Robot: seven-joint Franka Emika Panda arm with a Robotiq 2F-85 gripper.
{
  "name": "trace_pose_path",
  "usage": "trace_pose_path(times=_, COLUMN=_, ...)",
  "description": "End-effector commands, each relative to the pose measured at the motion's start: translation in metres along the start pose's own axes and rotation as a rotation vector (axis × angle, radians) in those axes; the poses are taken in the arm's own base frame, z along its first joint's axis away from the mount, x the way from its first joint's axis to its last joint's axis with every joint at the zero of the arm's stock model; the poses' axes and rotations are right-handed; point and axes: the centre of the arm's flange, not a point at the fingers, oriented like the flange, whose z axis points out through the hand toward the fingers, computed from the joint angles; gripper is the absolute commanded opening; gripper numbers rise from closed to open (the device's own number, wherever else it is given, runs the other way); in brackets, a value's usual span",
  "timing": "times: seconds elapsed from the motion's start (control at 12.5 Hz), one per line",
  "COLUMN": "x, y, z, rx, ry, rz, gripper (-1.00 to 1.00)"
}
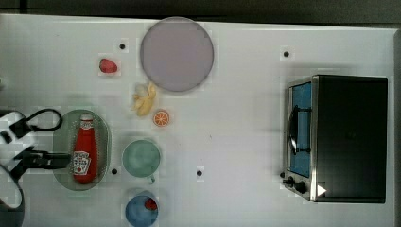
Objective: Pick ketchup from strainer and place it on the table
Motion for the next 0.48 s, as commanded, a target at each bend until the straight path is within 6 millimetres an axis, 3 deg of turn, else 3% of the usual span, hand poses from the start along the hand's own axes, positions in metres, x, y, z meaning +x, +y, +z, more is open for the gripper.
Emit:
trace_pose_path(times=0.08, x=-0.004, y=-0.008, z=0.043, rx=0.039, ry=0.017, rz=0.027, gripper=1.0)
trace_pose_path(times=0.48, x=-0.022, y=-0.001, z=0.146, rx=0.057, ry=0.059, rz=-0.016, gripper=1.0)
